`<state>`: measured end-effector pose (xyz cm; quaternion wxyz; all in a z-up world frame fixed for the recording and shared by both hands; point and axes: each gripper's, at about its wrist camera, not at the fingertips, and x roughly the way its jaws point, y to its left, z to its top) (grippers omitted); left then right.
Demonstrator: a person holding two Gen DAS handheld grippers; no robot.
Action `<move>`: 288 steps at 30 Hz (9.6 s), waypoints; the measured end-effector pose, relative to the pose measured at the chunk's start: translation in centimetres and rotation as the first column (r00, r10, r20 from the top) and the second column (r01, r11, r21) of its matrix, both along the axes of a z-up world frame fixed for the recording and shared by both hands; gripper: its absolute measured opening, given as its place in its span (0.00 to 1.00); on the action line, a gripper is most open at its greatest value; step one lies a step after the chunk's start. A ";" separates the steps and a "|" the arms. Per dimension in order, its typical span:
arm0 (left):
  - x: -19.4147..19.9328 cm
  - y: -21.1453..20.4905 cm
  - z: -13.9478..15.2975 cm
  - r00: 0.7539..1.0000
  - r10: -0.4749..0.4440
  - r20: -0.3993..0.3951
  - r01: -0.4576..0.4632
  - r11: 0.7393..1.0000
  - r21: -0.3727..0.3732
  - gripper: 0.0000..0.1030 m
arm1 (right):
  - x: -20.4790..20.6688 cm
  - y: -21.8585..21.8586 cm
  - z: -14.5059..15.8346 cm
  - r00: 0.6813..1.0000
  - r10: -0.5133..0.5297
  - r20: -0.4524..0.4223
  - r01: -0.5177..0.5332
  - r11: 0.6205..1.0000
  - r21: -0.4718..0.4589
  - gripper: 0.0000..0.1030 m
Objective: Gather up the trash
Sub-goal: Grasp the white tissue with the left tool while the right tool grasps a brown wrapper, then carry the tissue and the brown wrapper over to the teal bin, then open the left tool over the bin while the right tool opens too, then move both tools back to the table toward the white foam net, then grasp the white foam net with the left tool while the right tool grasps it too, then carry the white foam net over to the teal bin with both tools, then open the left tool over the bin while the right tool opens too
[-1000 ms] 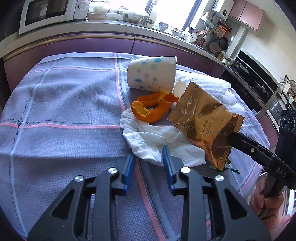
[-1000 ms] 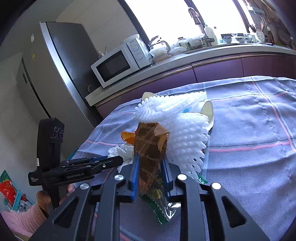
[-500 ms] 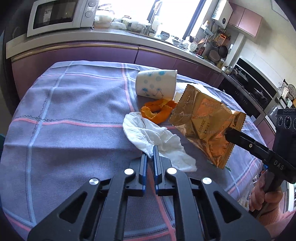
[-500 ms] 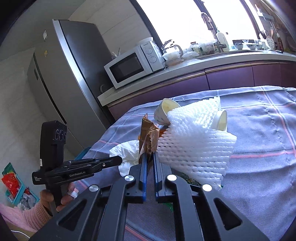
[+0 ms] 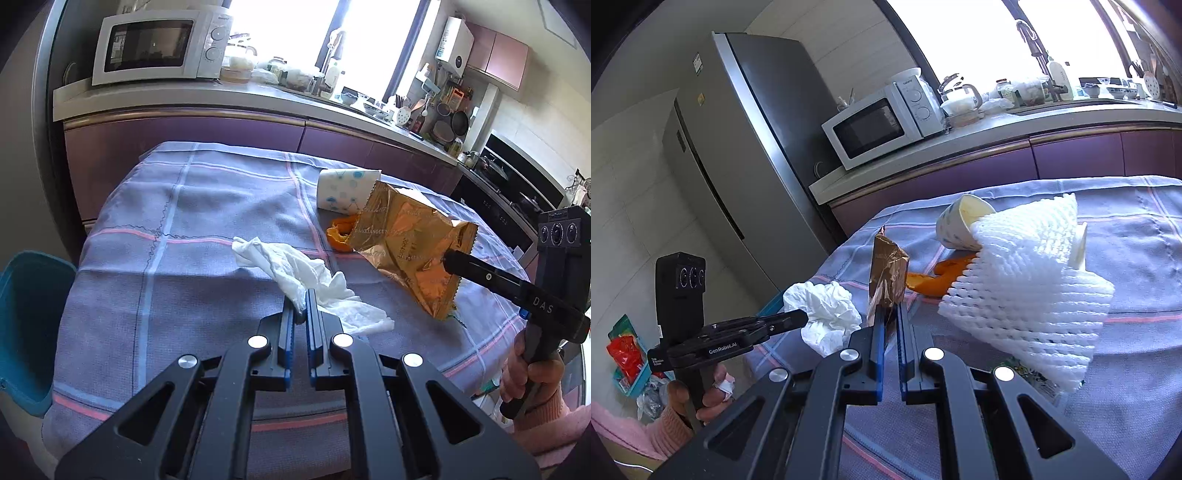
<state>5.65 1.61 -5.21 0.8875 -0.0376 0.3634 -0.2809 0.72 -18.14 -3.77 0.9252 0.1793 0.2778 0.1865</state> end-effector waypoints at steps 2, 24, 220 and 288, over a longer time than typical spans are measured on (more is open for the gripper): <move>-0.3 0.7 0.2 1.000 0.013 0.010 -0.013 1.000 0.002 0.06 | 0.3 0.6 0.1 1.000 0.017 0.002 -0.017 1.000 0.003 0.05; -3.6 10.3 2.9 0.973 0.214 0.085 -0.214 0.977 -0.006 0.06 | 4.7 9.6 1.4 0.967 0.254 0.003 -0.254 0.967 -0.003 0.05; -0.4 2.6 3.9 0.999 -0.044 0.009 0.045 0.978 -0.202 0.12 | 3.7 0.8 2.4 0.996 0.060 0.071 -0.063 0.997 0.036 0.25; -2.7 30.4 -2.8 0.742 0.661 -0.108 -0.667 0.745 -0.020 0.12 | 15.5 31.2 -1.1 0.806 0.555 -0.208 -0.589 0.785 -0.189 0.25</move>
